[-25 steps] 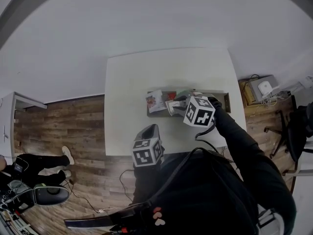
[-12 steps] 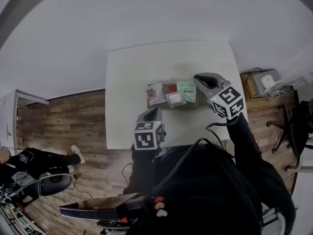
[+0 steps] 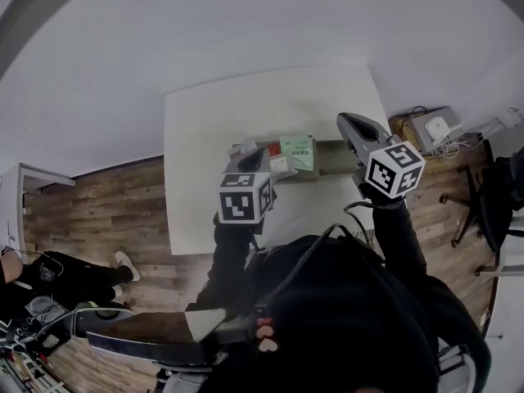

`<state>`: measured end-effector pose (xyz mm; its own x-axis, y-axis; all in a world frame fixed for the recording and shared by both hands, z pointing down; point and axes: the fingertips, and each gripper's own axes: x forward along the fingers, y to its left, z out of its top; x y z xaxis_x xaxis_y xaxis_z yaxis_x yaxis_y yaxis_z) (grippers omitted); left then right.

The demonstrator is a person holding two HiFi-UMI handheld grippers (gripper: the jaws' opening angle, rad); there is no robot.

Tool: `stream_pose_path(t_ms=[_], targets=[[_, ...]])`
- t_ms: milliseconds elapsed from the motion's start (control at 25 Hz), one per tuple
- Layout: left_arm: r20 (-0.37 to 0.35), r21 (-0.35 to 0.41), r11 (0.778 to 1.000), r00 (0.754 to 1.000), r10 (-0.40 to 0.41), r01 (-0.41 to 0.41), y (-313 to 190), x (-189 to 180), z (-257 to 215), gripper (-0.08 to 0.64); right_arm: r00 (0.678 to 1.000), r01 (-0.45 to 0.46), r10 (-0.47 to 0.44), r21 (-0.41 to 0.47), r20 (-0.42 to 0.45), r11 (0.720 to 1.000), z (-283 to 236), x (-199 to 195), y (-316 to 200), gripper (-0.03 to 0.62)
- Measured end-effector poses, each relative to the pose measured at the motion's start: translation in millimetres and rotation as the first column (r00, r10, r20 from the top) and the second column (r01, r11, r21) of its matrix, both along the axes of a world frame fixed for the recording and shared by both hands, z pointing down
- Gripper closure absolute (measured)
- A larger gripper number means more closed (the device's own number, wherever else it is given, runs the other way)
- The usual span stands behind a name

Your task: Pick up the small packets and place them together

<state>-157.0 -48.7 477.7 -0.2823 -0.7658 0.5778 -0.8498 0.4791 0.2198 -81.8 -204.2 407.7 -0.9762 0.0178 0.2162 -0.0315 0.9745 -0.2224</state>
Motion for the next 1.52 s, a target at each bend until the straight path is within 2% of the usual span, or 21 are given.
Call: stream_pose_path(t_ms=[160, 400, 560, 760, 1000, 1520], targets=[[0.030, 0.050, 0.999, 0.999, 0.010, -0.011, -19.4, -4.7, -16.2, 0.561, 0.999, -0.032, 0.031, 0.014, 0.009, 0.999, -6.7, 9.1, -7.6, 0.592], [0.077, 0.195, 0.980, 0.996, -0.050, 0.034, -32.1, -9.6, -57.0, 0.560, 0.997, -0.073, 0.073, 0.094, 0.004, 0.993, -21.0, 22.2, -19.0, 0.592], [0.110, 0.250, 0.968, 0.993, -0.047, 0.018, -35.3, -4.8, -71.0, 0.561, 0.995, -0.097, 0.095, 0.077, 0.022, 0.992, -26.5, 30.4, -25.7, 0.592], [0.117, 0.270, 0.962, 0.990, -0.078, 0.044, -30.5, -9.1, -79.0, 0.560, 0.995, -0.103, 0.103, 0.067, 0.003, 0.992, -20.5, 35.5, -27.8, 0.592], [0.123, 0.288, 0.954, 0.985, -0.123, 0.083, -15.9, -15.0, -91.7, 0.561, 0.996, -0.083, 0.084, 0.095, -0.008, 0.992, -19.7, 37.0, -18.6, 0.592], [0.121, 0.251, 0.965, 0.987, -0.105, 0.072, -11.9, 0.2, -84.8, 0.560, 0.996, -0.093, 0.093, 0.129, 0.006, 0.987, -24.2, 45.5, -21.0, 0.592]])
